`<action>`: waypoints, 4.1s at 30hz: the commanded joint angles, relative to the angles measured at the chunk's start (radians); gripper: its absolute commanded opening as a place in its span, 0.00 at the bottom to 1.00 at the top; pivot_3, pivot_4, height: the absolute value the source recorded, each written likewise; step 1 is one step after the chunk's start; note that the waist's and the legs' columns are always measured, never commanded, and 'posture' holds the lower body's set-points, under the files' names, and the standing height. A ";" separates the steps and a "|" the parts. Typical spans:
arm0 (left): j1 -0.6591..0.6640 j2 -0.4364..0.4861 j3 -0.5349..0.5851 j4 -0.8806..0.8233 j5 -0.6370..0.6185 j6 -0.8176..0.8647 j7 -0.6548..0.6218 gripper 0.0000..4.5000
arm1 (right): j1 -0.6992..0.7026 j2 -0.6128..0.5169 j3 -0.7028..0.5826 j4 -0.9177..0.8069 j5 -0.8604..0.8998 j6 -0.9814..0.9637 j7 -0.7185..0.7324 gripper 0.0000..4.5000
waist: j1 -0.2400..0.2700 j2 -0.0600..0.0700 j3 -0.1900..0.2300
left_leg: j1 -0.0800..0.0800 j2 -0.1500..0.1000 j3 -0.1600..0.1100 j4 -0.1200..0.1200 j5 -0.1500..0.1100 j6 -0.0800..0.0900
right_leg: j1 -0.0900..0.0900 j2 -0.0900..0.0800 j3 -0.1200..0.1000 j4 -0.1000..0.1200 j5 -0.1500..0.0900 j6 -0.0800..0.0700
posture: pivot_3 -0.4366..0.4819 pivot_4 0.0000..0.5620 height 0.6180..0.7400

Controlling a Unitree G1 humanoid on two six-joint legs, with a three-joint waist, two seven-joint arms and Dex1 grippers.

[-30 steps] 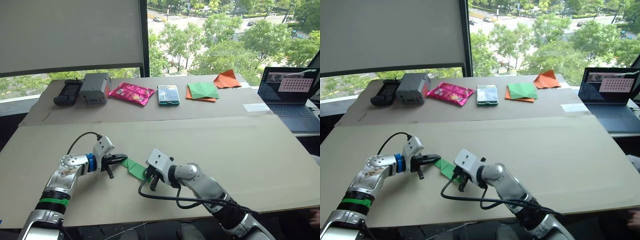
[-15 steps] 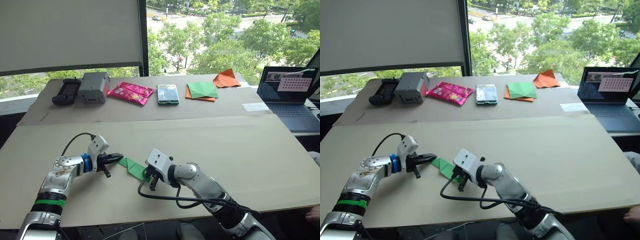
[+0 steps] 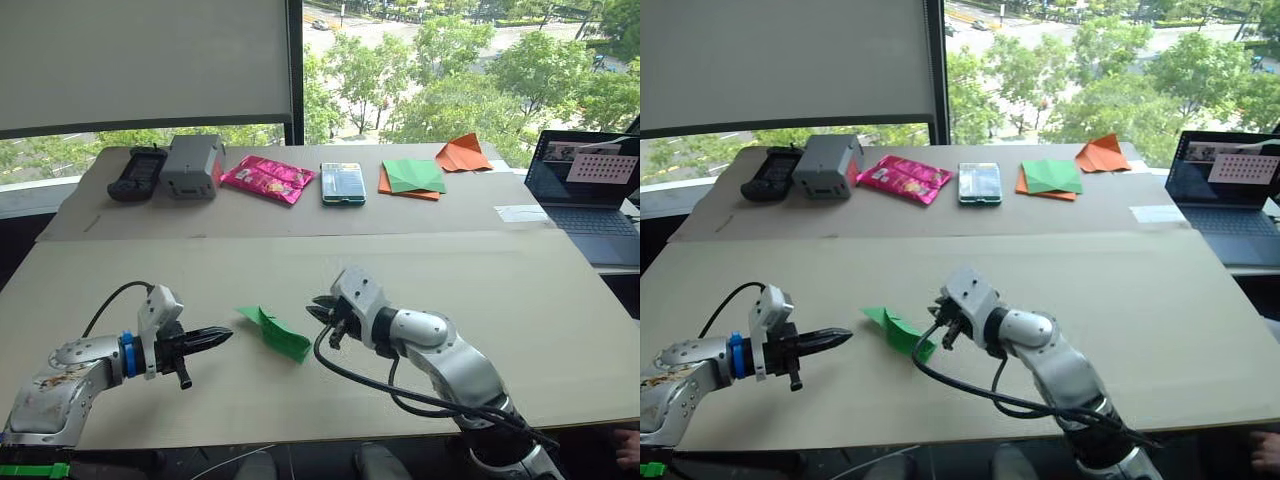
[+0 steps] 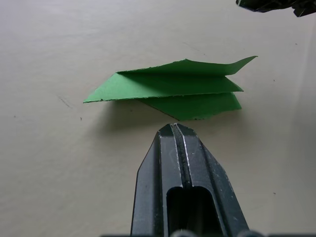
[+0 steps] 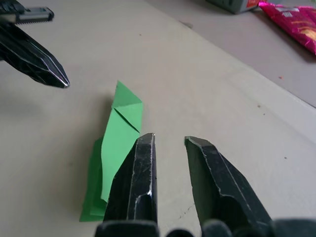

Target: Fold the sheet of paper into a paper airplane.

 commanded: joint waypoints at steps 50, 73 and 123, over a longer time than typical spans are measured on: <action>0.004 -0.012 0.017 -0.088 -0.058 0.035 0.099 1.00 | -0.099 0.111 0.120 0.394 -0.085 -0.233 0.055 0.88 | -0.003 -0.001 0.002 | 0.001 0.000 0.001 0.001 0.003 0.005 | 0.002 0.000 0.000 0.000 0.001 -0.001 | 0.48 0.27 1.00; 0.030 -0.005 0.030 -0.108 -0.060 0.039 0.104 1.00 | -0.152 0.114 0.076 0.483 -0.018 -0.163 0.033 0.88 | -0.006 -0.001 0.002 | 0.001 0.000 0.001 0.001 0.004 0.007 | 0.003 0.000 0.000 0.001 0.001 -0.001 | 0.48 0.27 1.00; -0.028 -0.025 -0.007 -0.110 -0.054 0.057 0.132 1.00 | -0.082 0.144 -0.097 0.197 0.003 0.025 -0.133 0.01 | -0.001 -0.001 0.002 | 0.001 0.000 0.001 0.001 0.004 0.007 | 0.003 0.000 0.000 0.002 0.001 0.000 | 0.48 0.27 1.00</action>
